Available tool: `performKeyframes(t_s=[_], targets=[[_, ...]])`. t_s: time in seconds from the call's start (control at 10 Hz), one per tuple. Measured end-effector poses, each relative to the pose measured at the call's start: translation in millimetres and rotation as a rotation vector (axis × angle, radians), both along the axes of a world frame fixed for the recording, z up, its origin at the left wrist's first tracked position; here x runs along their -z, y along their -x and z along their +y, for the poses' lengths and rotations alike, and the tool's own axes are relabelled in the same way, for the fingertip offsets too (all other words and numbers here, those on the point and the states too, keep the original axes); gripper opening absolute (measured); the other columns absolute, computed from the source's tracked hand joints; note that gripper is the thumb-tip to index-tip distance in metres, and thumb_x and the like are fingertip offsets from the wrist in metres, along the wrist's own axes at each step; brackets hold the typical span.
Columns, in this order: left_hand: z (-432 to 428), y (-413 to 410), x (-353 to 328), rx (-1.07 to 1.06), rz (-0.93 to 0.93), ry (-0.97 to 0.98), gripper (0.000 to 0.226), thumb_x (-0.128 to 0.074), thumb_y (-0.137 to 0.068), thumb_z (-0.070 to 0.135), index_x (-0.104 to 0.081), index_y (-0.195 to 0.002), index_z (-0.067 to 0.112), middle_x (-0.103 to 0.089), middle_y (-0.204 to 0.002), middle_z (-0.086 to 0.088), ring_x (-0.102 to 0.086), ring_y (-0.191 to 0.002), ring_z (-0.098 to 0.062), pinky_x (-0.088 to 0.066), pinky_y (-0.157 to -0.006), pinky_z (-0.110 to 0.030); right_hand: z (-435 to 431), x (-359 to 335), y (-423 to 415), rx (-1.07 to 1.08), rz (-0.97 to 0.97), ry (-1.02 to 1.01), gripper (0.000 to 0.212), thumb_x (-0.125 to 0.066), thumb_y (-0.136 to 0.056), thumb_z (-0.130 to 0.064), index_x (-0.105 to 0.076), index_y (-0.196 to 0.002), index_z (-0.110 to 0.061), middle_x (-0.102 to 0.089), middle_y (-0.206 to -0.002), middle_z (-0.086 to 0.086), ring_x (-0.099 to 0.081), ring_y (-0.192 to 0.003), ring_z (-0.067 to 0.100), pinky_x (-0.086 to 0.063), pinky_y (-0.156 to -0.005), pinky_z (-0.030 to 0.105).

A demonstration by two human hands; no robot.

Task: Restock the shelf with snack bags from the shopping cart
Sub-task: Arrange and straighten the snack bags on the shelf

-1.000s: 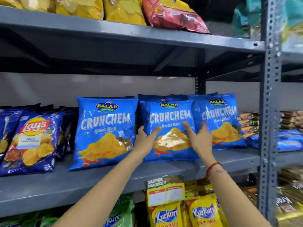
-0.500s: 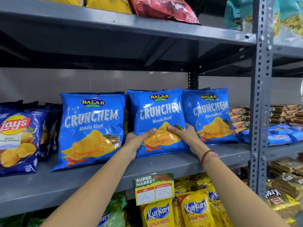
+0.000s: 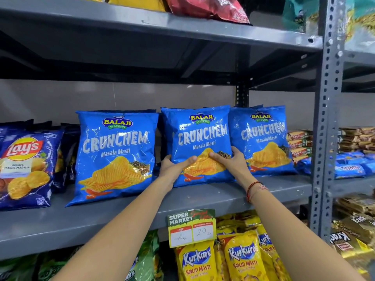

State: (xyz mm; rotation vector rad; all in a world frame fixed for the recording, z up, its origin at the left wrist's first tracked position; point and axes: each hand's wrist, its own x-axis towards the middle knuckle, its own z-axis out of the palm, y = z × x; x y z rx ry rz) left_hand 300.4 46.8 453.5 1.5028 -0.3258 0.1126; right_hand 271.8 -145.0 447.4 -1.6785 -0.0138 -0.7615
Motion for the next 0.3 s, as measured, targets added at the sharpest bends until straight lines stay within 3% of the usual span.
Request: performKeyframes(t_s=[0.1,0.2,0.3], targets=[[1.3,10.2,0.8,-0.125,-0.036,-0.119,0.084,-0.082,-0.06,0.044,-0.043,-0.126,0.012,-0.054,-0.114,0.0,-0.051,-0.098,-0.016,-0.044,-0.08,-0.03,4.1,-0.4,13.9,0.117,0.011,0.069,0.091,-0.083,-0.057,-0.049,-0.047,-0.131,-0.01,-0.061,-0.128,0.009,-0.058,-0.115,0.023,-0.05,-0.099,0.045],[2.8,15.7,3.5,-0.198,-0.056,-0.191,0.089,-0.076,-0.067,0.046,-0.034,-0.136,0.011,-0.043,-0.139,-0.008,-0.042,-0.125,-0.026,-0.04,-0.101,-0.04,9.3,1.9,27.0,0.242,-0.049,0.102,0.088,-0.08,-0.065,-0.046,-0.042,-0.136,-0.01,-0.056,-0.131,0.01,-0.052,-0.111,0.016,-0.045,-0.091,0.03],[5.0,34.1,5.4,-0.202,-0.059,-0.188,0.086,-0.069,-0.076,0.043,-0.025,-0.142,0.011,-0.031,-0.149,-0.009,-0.032,-0.134,-0.028,-0.032,-0.107,-0.041,19.3,-1.7,55.8,0.321,-0.185,0.075,0.072,-0.078,-0.071,-0.04,-0.049,-0.129,-0.01,-0.059,-0.124,0.01,-0.052,-0.104,0.014,-0.041,-0.085,0.027]])
